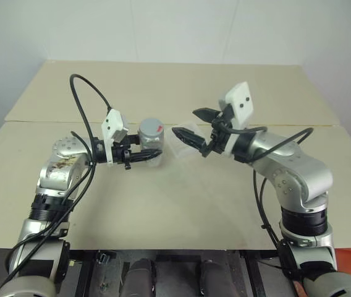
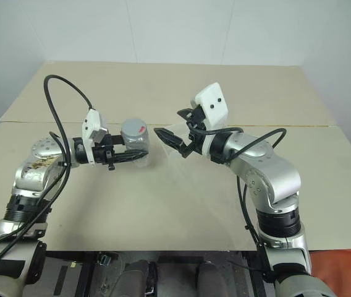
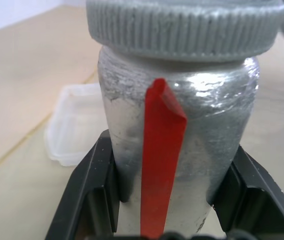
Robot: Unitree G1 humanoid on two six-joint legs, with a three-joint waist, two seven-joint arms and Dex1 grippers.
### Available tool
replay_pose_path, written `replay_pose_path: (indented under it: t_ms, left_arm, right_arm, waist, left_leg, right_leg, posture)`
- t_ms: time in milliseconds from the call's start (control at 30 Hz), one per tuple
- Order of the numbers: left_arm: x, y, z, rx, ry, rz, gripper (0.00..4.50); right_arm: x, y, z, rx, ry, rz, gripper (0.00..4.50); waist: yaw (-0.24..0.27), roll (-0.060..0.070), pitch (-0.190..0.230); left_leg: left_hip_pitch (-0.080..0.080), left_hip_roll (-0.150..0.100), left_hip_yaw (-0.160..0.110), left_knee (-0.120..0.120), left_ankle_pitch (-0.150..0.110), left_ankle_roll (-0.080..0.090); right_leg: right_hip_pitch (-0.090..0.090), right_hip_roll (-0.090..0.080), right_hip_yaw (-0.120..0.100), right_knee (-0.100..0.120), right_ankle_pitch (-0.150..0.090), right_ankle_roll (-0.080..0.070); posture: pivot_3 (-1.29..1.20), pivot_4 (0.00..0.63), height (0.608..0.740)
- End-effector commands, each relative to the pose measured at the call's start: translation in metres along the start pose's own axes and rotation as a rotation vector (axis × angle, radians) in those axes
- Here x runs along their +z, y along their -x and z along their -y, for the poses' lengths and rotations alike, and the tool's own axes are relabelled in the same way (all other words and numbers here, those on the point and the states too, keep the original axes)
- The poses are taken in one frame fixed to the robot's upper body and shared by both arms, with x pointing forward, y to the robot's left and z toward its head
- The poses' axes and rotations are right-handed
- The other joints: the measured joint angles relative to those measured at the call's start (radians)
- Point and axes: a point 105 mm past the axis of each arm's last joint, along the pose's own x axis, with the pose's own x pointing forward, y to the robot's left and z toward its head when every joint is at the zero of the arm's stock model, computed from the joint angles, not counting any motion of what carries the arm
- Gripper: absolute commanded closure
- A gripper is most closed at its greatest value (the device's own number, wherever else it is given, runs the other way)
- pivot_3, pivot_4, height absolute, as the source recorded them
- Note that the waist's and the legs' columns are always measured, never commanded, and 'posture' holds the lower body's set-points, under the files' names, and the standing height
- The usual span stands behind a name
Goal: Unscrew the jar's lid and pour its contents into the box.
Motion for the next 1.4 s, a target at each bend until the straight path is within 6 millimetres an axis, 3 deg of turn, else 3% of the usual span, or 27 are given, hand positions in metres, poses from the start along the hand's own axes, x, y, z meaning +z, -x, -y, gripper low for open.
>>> replay_pose_path:
  t_ms: [33,267,500,900,1400]
  left_arm:
    - [0.013,-0.019,-0.002,0.026,-0.037,0.041,2.47]
    - [0.024,-0.042,0.001,-0.002,-0.027,0.091,2.47]
    - [0.027,-0.045,0.003,-0.033,-0.033,0.105,2.47]
    - [0.021,-0.024,0.004,-0.027,-0.027,0.091,2.47]
    - [0.017,-0.002,0.005,-0.030,-0.042,0.044,2.47]
  right_arm:
    - [0.021,-0.013,-0.011,0.013,0.046,0.043,0.02]
    - [0.023,-0.035,-0.015,-0.027,0.061,0.030,0.02]
    - [0.014,-0.042,-0.002,-0.132,0.103,-0.010,0.02]
    - [0.010,-0.028,0.012,-0.162,0.081,-0.007,0.02]
    - [0.007,-0.007,0.014,-0.146,0.076,0.007,0.02]
  waist:
    - [-0.001,0.000,0.000]
    - [-0.003,0.000,0.000]
    - [-0.003,0.000,0.000]
    - [-0.003,0.000,0.000]
    - [-0.002,0.000,0.000]
  left_leg:
    - [0.000,0.000,0.000,0.000,0.000,0.000]
    - [0.000,0.000,0.001,0.000,0.000,0.000]
    - [0.000,0.000,0.001,0.000,0.000,0.000]
    - [0.000,0.000,0.000,0.000,0.000,0.000]
    - [0.000,0.000,0.000,0.000,0.000,0.000]
  right_leg:
    - [0.000,0.000,0.000,0.000,0.000,0.000]
    - [-0.001,0.000,0.000,0.001,0.000,0.000]
    - [-0.001,0.000,0.000,0.000,0.000,0.000]
    - [-0.001,0.000,0.000,0.000,0.000,0.000]
    - [-0.001,0.000,0.000,0.000,0.000,0.000]
  posture:
    - [0.00,0.150,0.740]
    - [0.00,0.150,0.740]
    - [0.00,0.150,0.740]
    - [0.00,0.150,0.740]
    - [0.00,0.150,0.740]
